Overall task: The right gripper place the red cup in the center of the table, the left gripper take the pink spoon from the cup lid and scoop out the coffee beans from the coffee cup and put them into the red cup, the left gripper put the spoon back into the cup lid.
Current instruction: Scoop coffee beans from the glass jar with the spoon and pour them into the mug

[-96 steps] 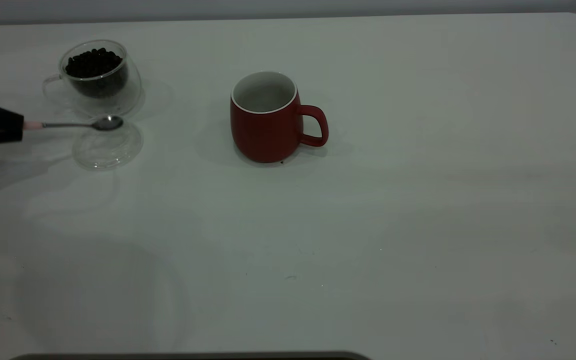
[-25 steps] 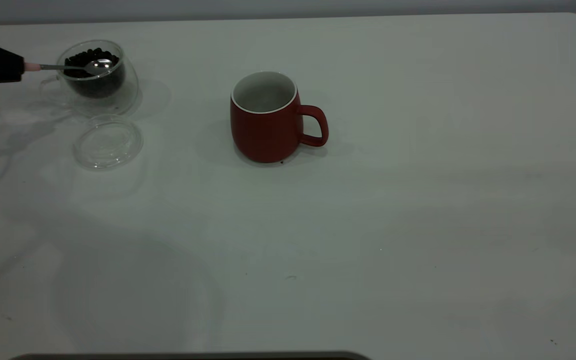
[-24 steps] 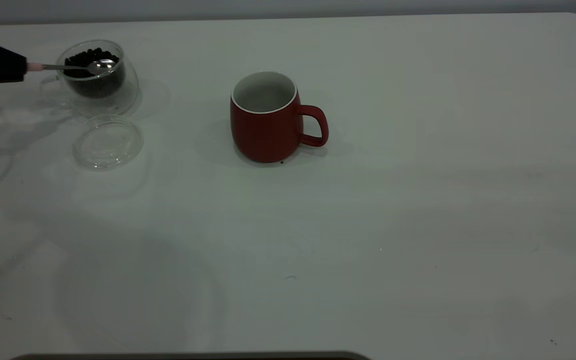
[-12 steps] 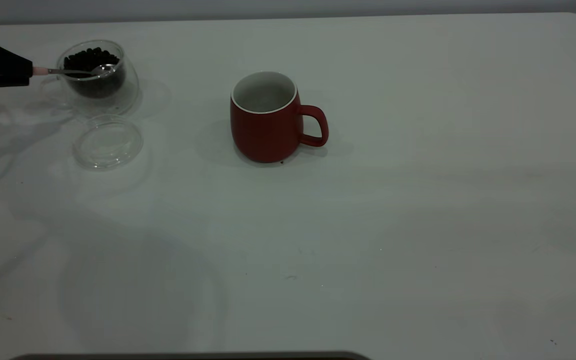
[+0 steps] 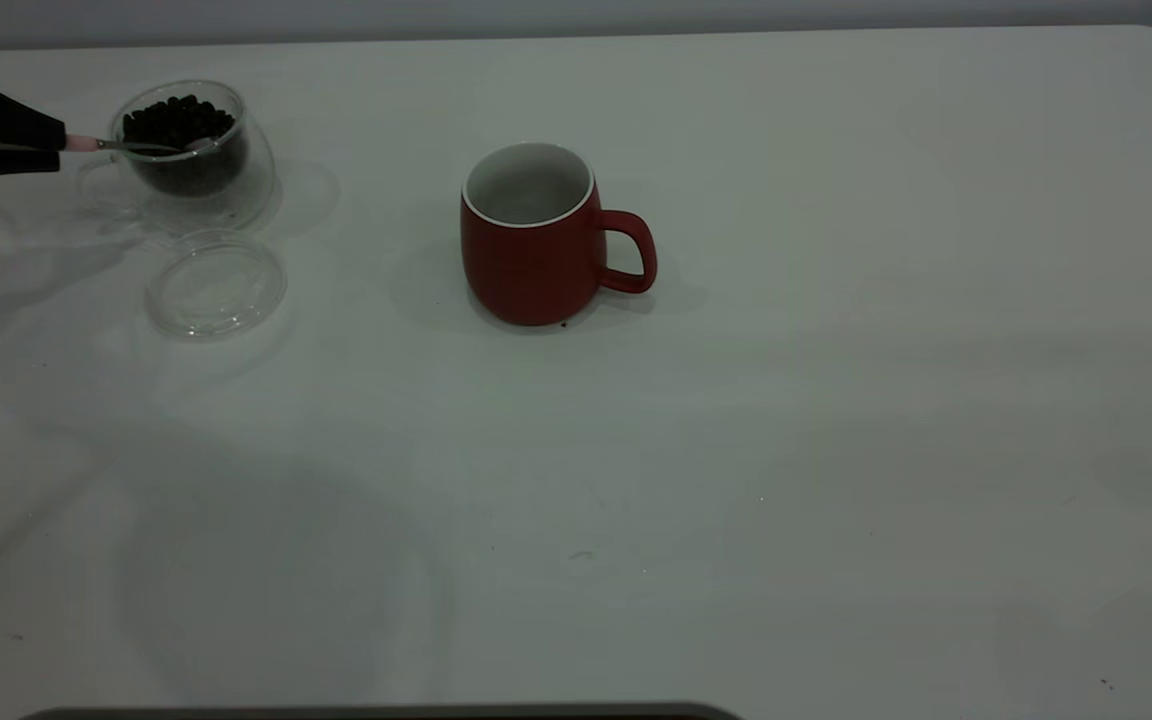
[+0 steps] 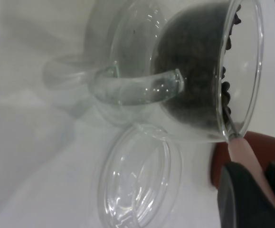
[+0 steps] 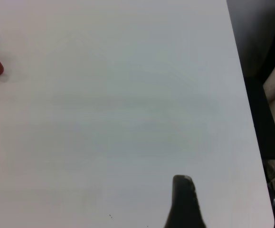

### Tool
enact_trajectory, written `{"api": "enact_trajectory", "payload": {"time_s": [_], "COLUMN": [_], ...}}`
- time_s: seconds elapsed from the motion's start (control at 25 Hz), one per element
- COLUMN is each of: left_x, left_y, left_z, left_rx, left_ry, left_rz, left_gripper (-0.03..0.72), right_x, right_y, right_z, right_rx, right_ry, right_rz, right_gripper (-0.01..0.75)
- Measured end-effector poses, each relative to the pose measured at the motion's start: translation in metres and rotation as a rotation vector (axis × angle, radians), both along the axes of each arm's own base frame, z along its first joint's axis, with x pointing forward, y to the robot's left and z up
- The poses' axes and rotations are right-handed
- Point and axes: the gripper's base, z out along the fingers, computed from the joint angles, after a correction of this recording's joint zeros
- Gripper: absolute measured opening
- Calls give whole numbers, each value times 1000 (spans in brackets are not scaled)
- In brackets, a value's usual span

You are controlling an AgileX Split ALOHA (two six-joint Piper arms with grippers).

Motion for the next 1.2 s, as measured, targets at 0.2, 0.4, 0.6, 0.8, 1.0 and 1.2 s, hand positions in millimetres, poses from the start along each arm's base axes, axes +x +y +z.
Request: {"api": "enact_trajectory", "payload": {"time_s": [0.2,0.4,0.6,0.8,1.0,1.2], "left_x": [0,-2,-6,-8,-8,-10], "left_y": [-1,3,13,12,14,19], "left_z": [1,1,2,6,7,7], "left_rx": [-12,-21,-39,-66,-77,-76], "left_ry": [8,7,6,-27,-39,-42], "left_rz": [3,8,19,-13,-10,0], "left_gripper": [123,123,123,123,123,123], "right_x": [0,0,0,0,0,0], "right_y": [0,0,0,0,0,0], "right_z": [0,0,0,0,0,0], "right_rx": [0,0,0,0,0,0], "right_ry": [0,0,0,0,0,0], "right_rz": [0,0,0,0,0,0], "right_gripper": [581,581,581,581,581,581]}}
